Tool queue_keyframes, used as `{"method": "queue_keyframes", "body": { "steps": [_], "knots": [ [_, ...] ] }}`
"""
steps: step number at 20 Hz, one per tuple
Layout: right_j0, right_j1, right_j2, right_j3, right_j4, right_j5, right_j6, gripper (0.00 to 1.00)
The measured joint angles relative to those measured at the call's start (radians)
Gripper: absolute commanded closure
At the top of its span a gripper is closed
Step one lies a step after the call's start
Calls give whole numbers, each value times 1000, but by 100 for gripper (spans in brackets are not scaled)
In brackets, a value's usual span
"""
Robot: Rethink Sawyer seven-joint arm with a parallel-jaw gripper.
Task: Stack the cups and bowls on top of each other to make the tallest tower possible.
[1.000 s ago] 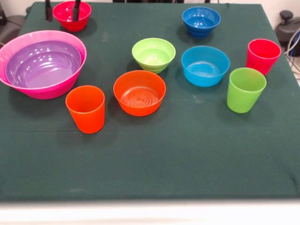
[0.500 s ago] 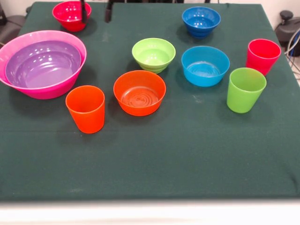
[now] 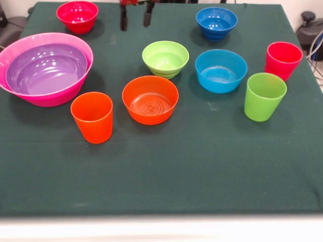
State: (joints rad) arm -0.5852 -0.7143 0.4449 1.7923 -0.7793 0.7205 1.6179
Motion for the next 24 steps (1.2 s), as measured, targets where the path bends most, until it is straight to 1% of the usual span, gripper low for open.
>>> {"method": "queue_keyframes", "body": {
  "steps": [4, 16, 24],
  "knots": [
    [16, 21, 0, 0, 11, -2, 0, 0],
    [21, 69, -2, -3, 29, -32, 0, 0],
    [53, 107, -4, -15, 45, -70, 0, 0]
  ]
}}
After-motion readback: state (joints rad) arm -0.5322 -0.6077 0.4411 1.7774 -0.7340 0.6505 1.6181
